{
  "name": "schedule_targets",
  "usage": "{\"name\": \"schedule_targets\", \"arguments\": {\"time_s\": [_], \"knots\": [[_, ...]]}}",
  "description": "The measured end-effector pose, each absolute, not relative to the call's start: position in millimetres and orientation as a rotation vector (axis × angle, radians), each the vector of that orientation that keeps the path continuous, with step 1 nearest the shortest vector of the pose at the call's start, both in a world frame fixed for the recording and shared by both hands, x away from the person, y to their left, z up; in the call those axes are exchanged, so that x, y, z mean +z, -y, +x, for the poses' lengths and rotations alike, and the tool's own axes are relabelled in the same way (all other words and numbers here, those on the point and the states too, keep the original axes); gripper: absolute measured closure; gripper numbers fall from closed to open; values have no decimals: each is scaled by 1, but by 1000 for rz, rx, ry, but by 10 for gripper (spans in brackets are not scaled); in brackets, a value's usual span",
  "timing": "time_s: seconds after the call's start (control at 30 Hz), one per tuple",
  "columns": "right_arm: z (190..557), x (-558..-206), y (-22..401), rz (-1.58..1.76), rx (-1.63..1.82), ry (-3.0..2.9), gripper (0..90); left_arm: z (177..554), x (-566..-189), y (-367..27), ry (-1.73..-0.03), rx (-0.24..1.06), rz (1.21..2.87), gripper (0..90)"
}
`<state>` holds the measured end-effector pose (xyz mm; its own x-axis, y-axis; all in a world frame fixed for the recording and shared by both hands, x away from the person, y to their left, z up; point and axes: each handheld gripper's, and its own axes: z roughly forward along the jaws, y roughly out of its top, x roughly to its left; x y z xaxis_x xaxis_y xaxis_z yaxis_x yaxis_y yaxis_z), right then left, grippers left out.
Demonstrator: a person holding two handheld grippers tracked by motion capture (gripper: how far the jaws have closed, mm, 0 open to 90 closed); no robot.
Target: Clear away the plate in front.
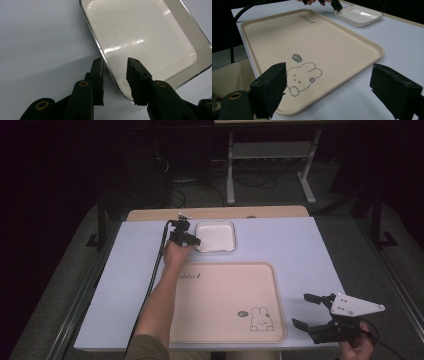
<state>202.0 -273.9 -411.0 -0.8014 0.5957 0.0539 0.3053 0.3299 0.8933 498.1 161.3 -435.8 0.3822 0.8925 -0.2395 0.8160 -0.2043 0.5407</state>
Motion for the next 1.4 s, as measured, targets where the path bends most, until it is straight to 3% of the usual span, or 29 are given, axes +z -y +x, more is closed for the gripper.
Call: {"name": "schedule_targets", "arguments": {"time_s": [0.4,0.73,1.4], "knots": [[203,-411,275,808,1463,-2320,131,501,-441,-157,-1523,167,2057,782],[203,-411,275,807,1469,-2320,131,503,-445,-161,-1637,66,1894,867],[203,-411,276,808,1475,-2321,131,501,-441,-172,-1654,36,1771,889]]}}
